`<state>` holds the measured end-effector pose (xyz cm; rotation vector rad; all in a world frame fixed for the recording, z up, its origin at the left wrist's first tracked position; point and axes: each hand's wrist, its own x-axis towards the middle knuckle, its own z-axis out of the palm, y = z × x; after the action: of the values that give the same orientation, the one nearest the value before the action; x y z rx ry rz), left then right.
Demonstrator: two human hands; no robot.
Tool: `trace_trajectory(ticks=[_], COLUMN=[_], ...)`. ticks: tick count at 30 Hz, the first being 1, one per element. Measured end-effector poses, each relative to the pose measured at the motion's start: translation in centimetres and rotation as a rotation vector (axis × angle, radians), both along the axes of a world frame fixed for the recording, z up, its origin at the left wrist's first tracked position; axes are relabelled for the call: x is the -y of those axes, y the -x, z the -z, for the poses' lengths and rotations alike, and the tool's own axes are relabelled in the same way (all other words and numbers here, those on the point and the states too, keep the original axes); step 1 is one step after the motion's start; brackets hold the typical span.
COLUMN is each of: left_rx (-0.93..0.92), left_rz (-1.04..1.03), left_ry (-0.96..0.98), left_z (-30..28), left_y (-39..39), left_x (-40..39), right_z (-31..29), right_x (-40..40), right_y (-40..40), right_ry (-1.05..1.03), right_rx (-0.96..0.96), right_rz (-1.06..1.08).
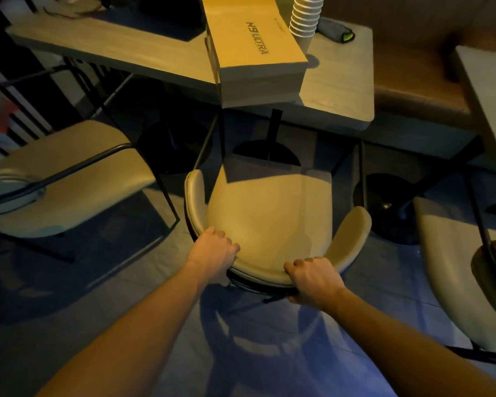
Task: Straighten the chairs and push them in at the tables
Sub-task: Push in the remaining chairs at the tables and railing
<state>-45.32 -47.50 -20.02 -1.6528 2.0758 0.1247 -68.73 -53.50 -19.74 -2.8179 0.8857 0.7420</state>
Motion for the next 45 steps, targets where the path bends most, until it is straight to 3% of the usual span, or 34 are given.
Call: trace_trajectory(ticks=[8, 15, 21, 29, 37, 45], left_rx=[-0.1, -0.061, -0.035, -0.008, 0.062, 0.06], left_rz=[-0.135, -0.296, -0.404, -0.445, -0.503, -0.474], left_ry=[0.24, 0.393, 0.467, 0.489, 0.413, 0.331], left_z=[-3.6, -10.5, -15.8, -18.7, -18.1, -15.5], left_y=[-0.8, -5.8, -15.2, -31.3, -45.6, -60.0], left_x=[-3.9, -9.2, -14.3, -23.3, -29.2, -26.4], right_z=[-3.8, -10.5, -15.2, -18.2, -17.6, -13.6], right_x=[-1.8, -3.1, -6.4, -13.5, -17.0, -15.3], right_y=[0.2, -6.2, -16.7, -34.2, -49.7, -64.5], right_ry=[0.138, 0.199, 0.261, 0.283, 0.252, 0.182], right_rx=[0.13, 0.232, 0.3, 0.312, 0.296, 0.292], right_rz=[0.078, 0.003, -0.135, -0.254, -0.333, -0.348])
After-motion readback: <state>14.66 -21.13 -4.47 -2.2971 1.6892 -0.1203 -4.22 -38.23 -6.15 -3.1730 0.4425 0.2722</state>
